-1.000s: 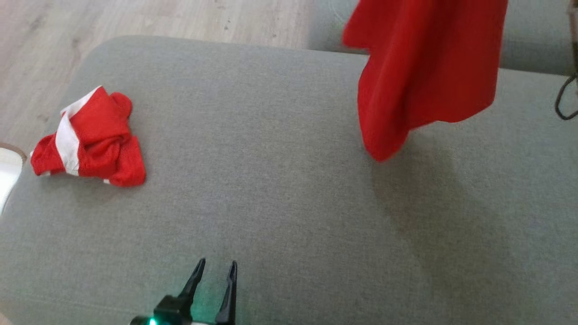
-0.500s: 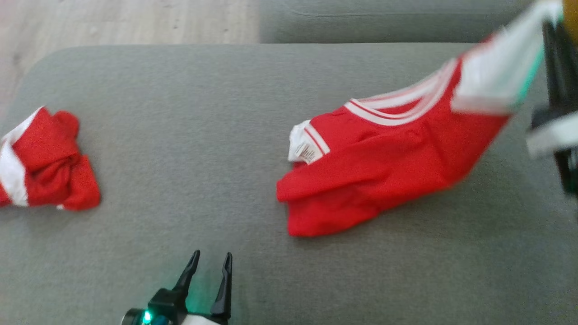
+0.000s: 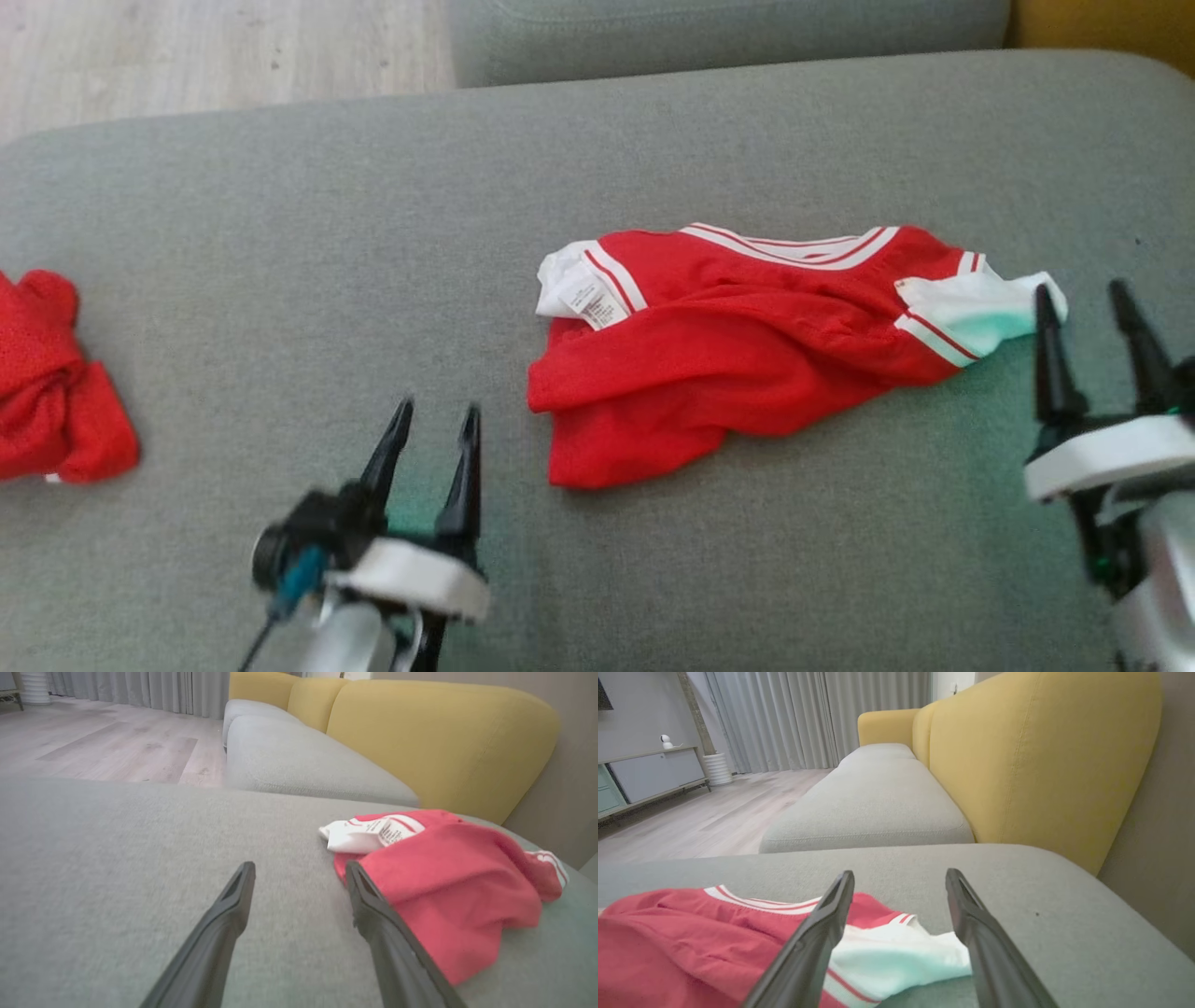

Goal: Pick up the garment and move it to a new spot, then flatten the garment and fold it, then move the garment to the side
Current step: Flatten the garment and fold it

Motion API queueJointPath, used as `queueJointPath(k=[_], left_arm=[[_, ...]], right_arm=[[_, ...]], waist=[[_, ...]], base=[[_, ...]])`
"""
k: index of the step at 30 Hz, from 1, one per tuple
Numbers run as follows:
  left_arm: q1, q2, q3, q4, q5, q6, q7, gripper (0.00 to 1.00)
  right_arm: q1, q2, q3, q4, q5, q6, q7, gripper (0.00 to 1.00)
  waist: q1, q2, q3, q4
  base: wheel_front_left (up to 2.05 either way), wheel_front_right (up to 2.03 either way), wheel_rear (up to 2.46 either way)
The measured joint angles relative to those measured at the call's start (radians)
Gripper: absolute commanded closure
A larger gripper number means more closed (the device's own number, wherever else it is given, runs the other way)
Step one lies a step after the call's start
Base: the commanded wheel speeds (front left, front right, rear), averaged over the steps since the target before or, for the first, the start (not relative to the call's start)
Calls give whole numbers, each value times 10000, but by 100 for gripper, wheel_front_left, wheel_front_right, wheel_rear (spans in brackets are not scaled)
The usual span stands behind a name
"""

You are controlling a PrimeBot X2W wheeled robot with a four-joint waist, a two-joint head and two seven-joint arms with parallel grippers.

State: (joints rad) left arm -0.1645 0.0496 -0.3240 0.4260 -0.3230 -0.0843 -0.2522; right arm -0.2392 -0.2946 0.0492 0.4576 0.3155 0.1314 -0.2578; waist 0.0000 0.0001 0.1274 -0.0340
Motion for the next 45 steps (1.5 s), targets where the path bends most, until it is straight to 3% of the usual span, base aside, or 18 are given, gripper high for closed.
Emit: queueJointPath(k=[8,20,21,22,23,24,28,31,33,39,42,45], left_arm=[[-2201,-29,-1645,2000,-2610,-405,4,0],[-3247,38,-4042,2685,-5894,-407,1147,0],[-3274,86,-4215,2683,-6027,-407,1143,4],[-3304,132,-4341,2681,-6136,-405,1106,40],[-3340,196,-4514,2683,-6236,-405,1026,88],[-3384,259,-4656,2688,-6305,-405,974,100],[-3567,428,-4976,2769,-6422,-407,407,100],[-3898,671,-4915,2851,-5728,-408,77,100],[-4096,709,-3935,2326,-5060,-405,42,100],[-4342,700,-1175,-1200,-848,-401,-6,100],[-3797,677,-663,-2539,612,-405,-56,100],[-2620,696,-533,-2987,1400,-408,-58,100]], right_arm=[[127,485,299,-140,-180,0,0,0],[53,639,454,-8,-263,0,0,0],[52,644,456,2,-263,0,0,0],[51,650,456,27,-263,0,0,0],[51,654,456,46,-263,0,0,0],[51,656,456,56,-263,0,0,0],[52,679,460,84,-257,0,0,0],[53,761,468,94,-249,0,0,0],[55,815,474,102,-244,0,0,0],[69,936,464,150,-161,0,0,0],[129,970,414,171,-161,0,0,0],[332,1039,343,184,-159,0,0,0]], waist=[[1,0,436,-236],[1,0,740,-394],[1,0,741,-395],[1,0,739,-393],[0,0,736,-390],[1,0,729,-386],[1,0,673,-348],[1,0,599,-310],[1,0,549,-266],[0,0,279,-175],[-1,0,106,-110],[-1,0,-7,22]], base=[[0,0,0],[0,0,0],[0,0,0],[0,0,0],[0,0,0],[0,0,0],[0,0,0],[0,0,0],[0,0,0],[0,0,0],[0,0,0],[0,0,0]])
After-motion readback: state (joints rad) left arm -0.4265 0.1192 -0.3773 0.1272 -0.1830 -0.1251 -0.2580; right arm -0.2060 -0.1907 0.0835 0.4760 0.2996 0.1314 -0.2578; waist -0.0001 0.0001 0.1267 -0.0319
